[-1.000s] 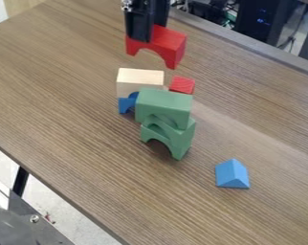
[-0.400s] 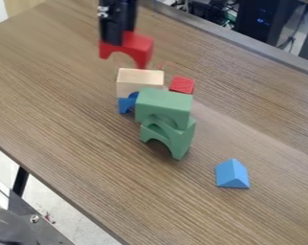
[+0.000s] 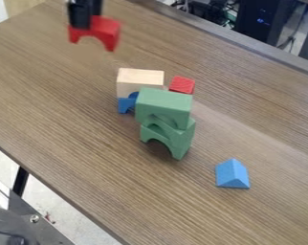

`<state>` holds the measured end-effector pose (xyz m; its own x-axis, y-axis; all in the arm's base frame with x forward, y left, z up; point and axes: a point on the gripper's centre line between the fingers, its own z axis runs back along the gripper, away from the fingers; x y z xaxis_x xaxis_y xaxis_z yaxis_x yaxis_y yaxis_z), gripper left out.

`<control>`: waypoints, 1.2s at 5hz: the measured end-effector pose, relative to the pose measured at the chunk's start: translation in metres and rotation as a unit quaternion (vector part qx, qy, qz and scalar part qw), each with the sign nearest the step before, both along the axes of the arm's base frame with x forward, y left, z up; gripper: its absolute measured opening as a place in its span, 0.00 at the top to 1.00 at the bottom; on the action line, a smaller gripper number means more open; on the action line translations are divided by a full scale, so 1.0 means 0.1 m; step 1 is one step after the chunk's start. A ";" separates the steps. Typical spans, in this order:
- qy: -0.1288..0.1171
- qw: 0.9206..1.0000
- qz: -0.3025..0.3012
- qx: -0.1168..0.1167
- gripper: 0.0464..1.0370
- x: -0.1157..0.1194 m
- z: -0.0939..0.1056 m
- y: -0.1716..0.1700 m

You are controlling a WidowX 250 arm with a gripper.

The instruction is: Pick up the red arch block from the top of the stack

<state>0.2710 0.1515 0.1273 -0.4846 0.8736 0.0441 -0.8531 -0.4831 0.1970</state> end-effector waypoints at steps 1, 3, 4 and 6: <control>-0.006 1.000 -0.005 0.012 0.50 -0.05 -0.06 0.24; 0.011 0.998 -0.056 0.029 0.50 -0.12 -0.36 0.52; 0.008 0.996 -0.088 0.011 0.50 -0.11 -0.61 0.57; 0.004 0.995 -0.094 -0.044 0.50 -0.07 -0.88 0.51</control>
